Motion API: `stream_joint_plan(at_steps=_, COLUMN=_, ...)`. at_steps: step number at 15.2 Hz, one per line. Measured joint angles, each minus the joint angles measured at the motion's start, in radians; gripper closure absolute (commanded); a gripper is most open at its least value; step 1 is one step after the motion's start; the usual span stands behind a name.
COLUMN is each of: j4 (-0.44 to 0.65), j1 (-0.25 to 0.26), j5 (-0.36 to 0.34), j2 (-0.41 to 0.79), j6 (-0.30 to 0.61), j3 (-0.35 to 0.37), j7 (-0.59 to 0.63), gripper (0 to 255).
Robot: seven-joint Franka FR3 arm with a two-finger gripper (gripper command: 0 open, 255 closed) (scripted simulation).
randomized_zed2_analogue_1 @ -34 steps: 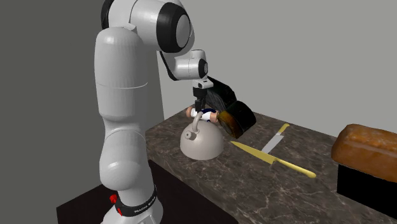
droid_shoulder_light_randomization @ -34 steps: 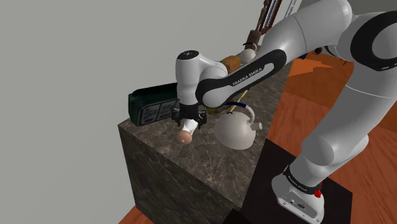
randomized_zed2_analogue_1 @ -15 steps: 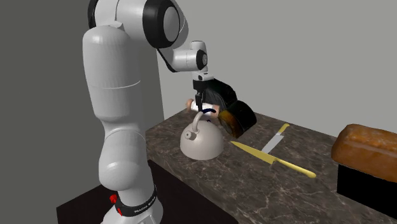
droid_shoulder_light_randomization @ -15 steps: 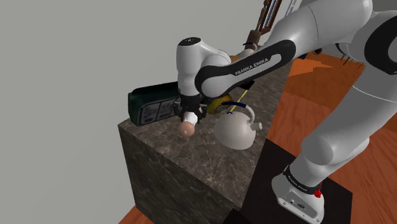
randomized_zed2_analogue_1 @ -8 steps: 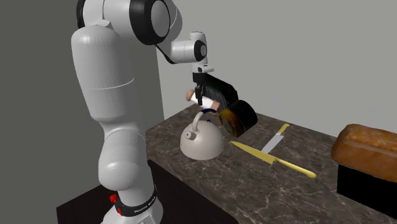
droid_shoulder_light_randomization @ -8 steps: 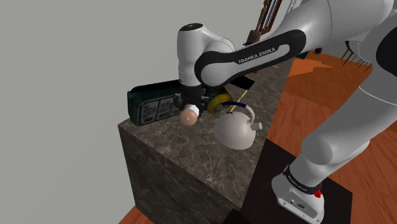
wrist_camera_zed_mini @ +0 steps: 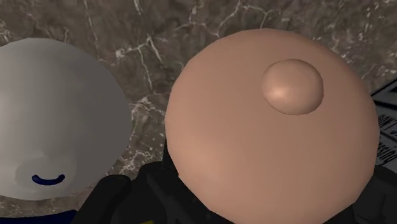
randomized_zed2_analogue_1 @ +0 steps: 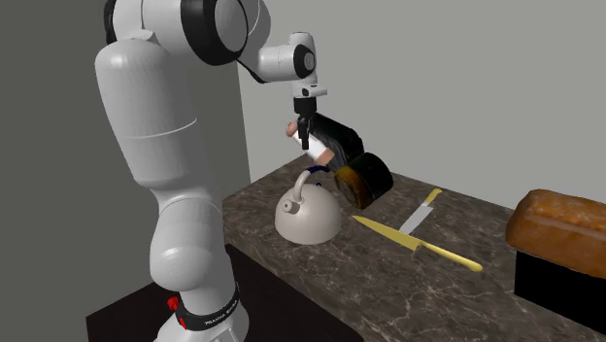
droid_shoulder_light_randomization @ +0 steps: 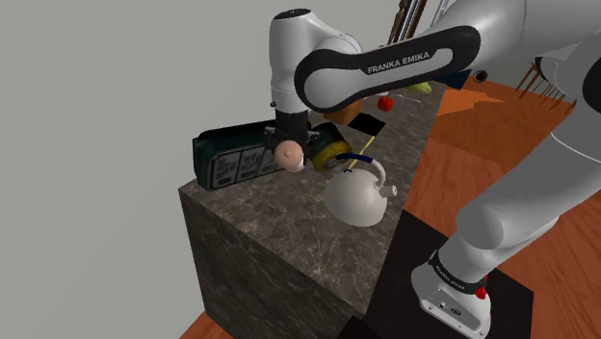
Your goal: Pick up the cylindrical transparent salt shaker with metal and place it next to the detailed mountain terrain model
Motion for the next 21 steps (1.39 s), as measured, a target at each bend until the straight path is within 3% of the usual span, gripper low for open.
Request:
stream_joint_plan(at_steps=6, j4=0.009, j1=-0.014, j5=0.040, j2=-0.056, j6=-0.039, j3=-0.030, j7=-0.064, gripper=255)
stream_joint_plan(at_steps=13, j4=-0.128, j1=-0.053, j5=0.121, j2=-0.213, j6=-0.005, j3=-0.169, j7=-0.288, gripper=255)
stream_joint_plan(at_steps=21, j4=-0.217, j1=-0.114, j5=0.115, j2=-0.282, j6=0.032, j3=-0.323, j7=-0.508, gripper=255)
